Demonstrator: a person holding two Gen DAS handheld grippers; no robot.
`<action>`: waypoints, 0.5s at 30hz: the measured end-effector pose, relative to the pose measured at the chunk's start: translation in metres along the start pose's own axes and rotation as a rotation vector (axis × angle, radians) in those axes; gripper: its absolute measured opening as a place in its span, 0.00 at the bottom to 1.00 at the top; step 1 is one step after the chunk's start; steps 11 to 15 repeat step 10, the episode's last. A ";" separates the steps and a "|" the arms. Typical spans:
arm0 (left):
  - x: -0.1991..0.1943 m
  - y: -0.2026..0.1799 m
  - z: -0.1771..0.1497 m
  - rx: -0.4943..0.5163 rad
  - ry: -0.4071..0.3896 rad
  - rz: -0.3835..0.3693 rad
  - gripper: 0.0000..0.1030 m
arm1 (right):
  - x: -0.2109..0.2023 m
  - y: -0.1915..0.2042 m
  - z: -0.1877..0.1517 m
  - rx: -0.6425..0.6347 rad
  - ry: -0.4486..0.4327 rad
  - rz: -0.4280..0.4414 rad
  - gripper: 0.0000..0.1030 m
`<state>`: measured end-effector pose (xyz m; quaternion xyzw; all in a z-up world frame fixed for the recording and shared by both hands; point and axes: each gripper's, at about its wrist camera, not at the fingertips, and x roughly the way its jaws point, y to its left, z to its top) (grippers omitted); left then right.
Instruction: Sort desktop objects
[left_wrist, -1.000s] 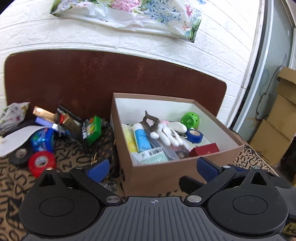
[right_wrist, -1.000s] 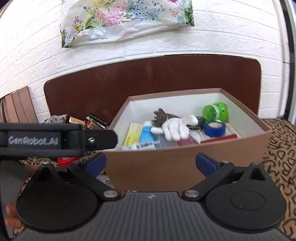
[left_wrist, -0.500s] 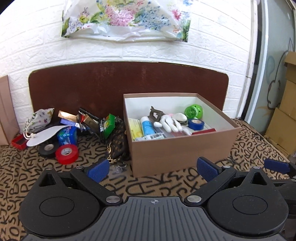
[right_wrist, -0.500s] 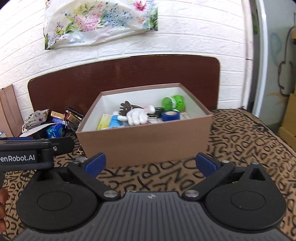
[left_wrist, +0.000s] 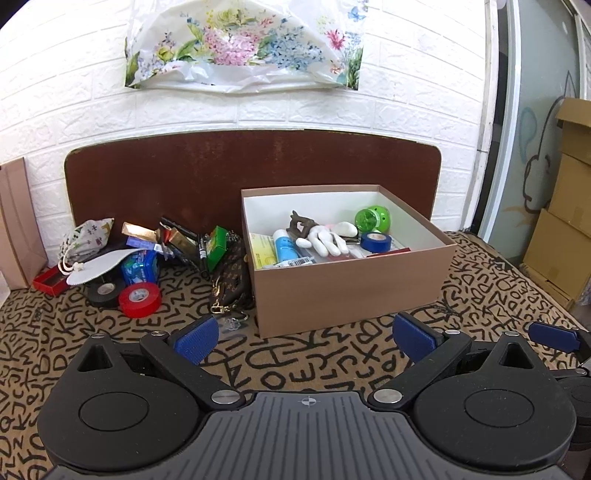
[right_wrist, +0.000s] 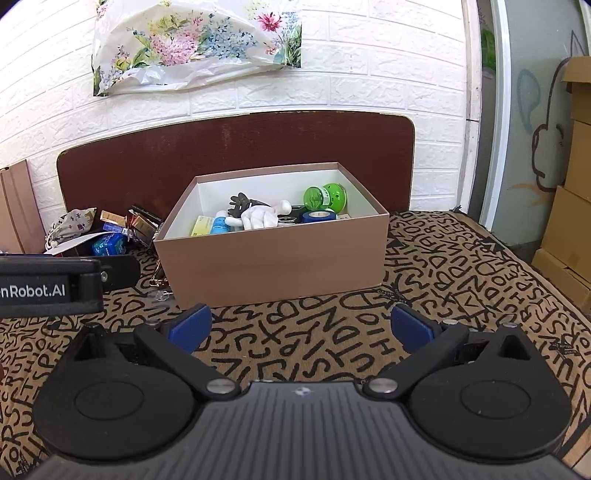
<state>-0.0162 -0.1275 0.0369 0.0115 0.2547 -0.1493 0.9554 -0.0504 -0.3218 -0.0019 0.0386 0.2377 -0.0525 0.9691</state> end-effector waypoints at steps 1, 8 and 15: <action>-0.001 0.000 0.000 -0.002 0.002 -0.002 1.00 | -0.001 0.000 0.000 0.001 -0.001 -0.001 1.00; -0.004 -0.001 -0.004 -0.001 -0.002 -0.031 1.00 | -0.005 0.000 -0.001 0.011 -0.002 -0.014 1.00; -0.003 -0.001 -0.003 0.000 0.007 -0.040 1.00 | -0.004 0.001 -0.001 0.016 -0.001 -0.017 1.00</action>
